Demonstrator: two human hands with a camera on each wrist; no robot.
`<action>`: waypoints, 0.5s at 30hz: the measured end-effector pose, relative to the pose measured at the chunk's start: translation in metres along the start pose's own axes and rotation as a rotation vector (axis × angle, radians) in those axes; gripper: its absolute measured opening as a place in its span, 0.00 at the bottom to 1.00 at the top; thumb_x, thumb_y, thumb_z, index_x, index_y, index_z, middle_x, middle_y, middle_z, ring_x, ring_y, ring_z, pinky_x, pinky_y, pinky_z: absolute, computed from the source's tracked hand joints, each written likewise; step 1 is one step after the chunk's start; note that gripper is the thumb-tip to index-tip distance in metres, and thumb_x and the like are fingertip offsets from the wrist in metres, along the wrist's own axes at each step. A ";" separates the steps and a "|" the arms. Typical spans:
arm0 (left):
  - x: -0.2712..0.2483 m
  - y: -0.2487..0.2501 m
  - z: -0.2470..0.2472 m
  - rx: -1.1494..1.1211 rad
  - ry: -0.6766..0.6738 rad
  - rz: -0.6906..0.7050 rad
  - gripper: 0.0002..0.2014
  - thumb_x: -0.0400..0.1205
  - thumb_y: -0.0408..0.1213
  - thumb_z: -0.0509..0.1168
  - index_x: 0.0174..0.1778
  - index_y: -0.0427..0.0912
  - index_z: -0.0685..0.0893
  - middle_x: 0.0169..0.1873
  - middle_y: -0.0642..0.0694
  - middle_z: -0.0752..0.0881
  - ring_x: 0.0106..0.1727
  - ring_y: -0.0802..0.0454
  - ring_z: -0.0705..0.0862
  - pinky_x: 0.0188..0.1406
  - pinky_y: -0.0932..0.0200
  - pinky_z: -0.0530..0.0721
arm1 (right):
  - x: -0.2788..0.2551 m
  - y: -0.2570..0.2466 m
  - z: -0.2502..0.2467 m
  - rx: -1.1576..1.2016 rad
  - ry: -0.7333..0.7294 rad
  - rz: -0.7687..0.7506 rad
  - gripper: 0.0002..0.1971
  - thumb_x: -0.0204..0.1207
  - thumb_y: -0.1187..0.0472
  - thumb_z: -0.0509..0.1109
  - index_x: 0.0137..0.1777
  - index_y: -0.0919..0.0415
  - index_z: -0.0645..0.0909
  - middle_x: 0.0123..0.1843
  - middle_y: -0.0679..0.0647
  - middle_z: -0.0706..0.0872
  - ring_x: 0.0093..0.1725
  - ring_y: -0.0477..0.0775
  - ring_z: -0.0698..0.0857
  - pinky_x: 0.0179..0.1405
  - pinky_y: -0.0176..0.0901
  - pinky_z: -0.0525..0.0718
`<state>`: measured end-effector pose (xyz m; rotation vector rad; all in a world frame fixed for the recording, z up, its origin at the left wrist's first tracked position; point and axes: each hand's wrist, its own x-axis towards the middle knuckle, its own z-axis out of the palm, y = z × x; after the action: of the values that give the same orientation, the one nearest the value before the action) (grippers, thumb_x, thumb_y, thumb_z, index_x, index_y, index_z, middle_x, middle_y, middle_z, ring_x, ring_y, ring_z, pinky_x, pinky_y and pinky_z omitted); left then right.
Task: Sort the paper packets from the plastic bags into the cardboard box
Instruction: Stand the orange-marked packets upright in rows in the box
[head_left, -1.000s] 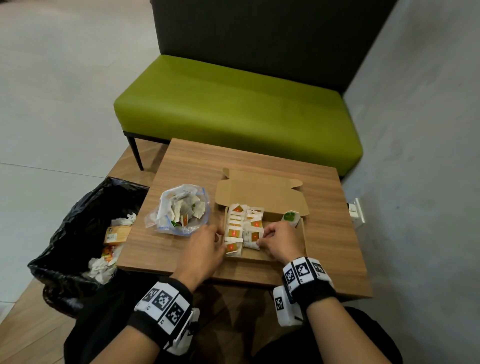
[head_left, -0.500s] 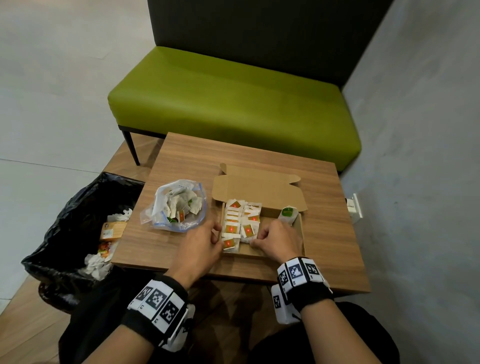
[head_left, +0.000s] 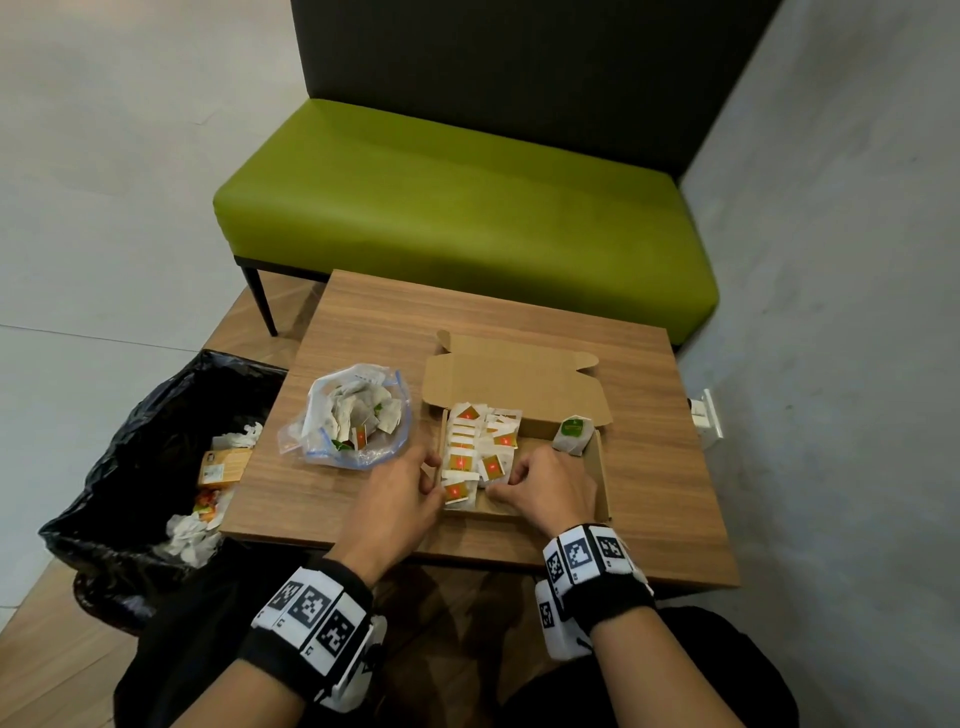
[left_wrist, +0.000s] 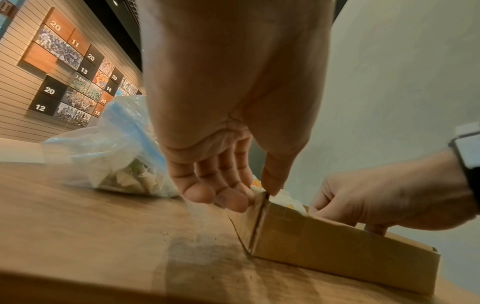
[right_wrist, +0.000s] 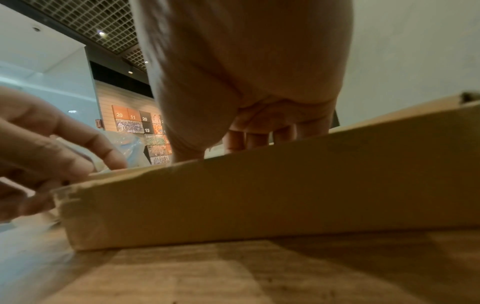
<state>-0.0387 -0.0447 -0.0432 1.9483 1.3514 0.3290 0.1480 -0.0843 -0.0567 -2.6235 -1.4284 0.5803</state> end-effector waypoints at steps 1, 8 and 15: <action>0.000 0.000 0.000 0.002 0.002 0.001 0.13 0.82 0.39 0.70 0.61 0.54 0.79 0.36 0.56 0.85 0.38 0.65 0.83 0.38 0.66 0.80 | -0.001 -0.003 0.000 -0.013 0.013 -0.006 0.19 0.68 0.36 0.78 0.38 0.51 0.83 0.39 0.45 0.87 0.40 0.46 0.84 0.32 0.41 0.75; 0.000 0.000 -0.002 0.014 -0.012 -0.011 0.14 0.82 0.41 0.70 0.62 0.54 0.79 0.38 0.57 0.84 0.41 0.65 0.82 0.44 0.62 0.83 | -0.005 -0.008 -0.004 -0.035 0.023 -0.016 0.19 0.70 0.34 0.75 0.39 0.51 0.83 0.40 0.45 0.87 0.40 0.47 0.83 0.31 0.41 0.71; -0.004 0.004 -0.007 0.039 -0.013 -0.017 0.12 0.82 0.42 0.70 0.61 0.51 0.80 0.37 0.59 0.83 0.39 0.67 0.81 0.39 0.67 0.79 | -0.005 0.002 -0.009 0.033 0.026 0.002 0.20 0.68 0.33 0.76 0.34 0.50 0.83 0.34 0.43 0.85 0.37 0.42 0.83 0.35 0.41 0.80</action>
<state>-0.0419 -0.0466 -0.0353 1.9661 1.3745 0.2829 0.1510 -0.0885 -0.0474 -2.5977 -1.3964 0.5637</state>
